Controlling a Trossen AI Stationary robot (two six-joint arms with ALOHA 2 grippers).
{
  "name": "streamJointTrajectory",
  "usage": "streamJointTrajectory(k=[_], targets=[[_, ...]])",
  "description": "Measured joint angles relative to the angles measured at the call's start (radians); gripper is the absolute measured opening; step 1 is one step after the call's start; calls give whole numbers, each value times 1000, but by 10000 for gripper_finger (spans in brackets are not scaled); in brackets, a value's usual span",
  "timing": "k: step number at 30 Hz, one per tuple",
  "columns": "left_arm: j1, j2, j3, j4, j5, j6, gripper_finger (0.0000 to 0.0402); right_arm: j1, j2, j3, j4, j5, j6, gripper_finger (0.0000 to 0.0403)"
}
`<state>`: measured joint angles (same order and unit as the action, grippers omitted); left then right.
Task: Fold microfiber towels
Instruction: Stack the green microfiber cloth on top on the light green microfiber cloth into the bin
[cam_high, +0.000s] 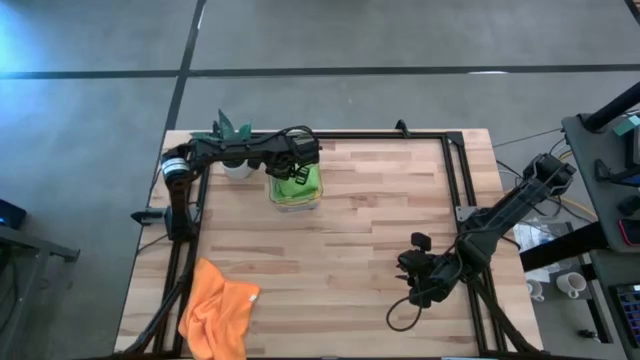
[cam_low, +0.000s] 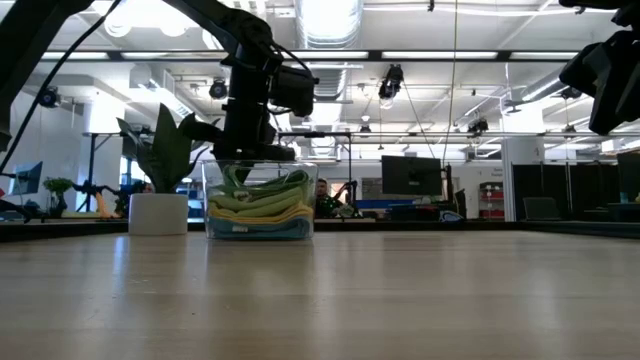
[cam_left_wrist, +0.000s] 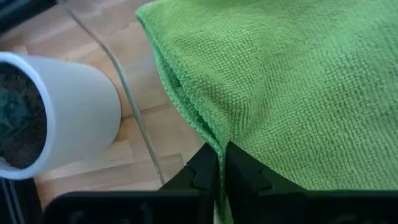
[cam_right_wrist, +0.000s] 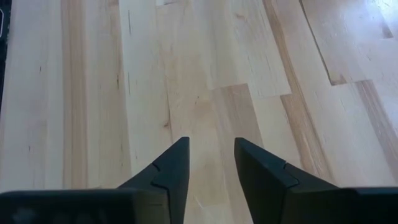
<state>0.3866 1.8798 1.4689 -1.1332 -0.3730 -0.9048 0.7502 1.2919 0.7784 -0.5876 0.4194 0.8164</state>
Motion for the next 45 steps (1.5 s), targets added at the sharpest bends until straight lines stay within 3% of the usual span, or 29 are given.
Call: streamJointTrajectory(k=[5,10,14,16,20,23,27,30,37,45], targets=[[-18,-32,5,-3,4,46,61,0,0,0,1,0,-2,130],[-41,-98,5,-17,87,44,127,0,0,0,0,0,-4,127],[-49,-175,4,45,69,21,150,-1,0,0,0,0,-5,126],[-51,-192,-1,159,55,38,150,-3,0,0,0,0,-12,127],[-58,-150,-13,269,153,75,138,-5,0,0,0,0,-5,130],[-61,-73,-20,238,195,73,126,-5,0,0,0,0,23,128],[-59,45,-22,214,376,77,112,-5,0,-1,0,0,44,124],[-59,109,-17,223,440,83,107,-5,0,-1,-2,-5,46,124],[-59,119,-11,214,440,97,108,-5,0,-1,-3,-8,47,130],[-61,-56,-11,172,314,100,110,-5,0,-1,-4,-8,39,129]])
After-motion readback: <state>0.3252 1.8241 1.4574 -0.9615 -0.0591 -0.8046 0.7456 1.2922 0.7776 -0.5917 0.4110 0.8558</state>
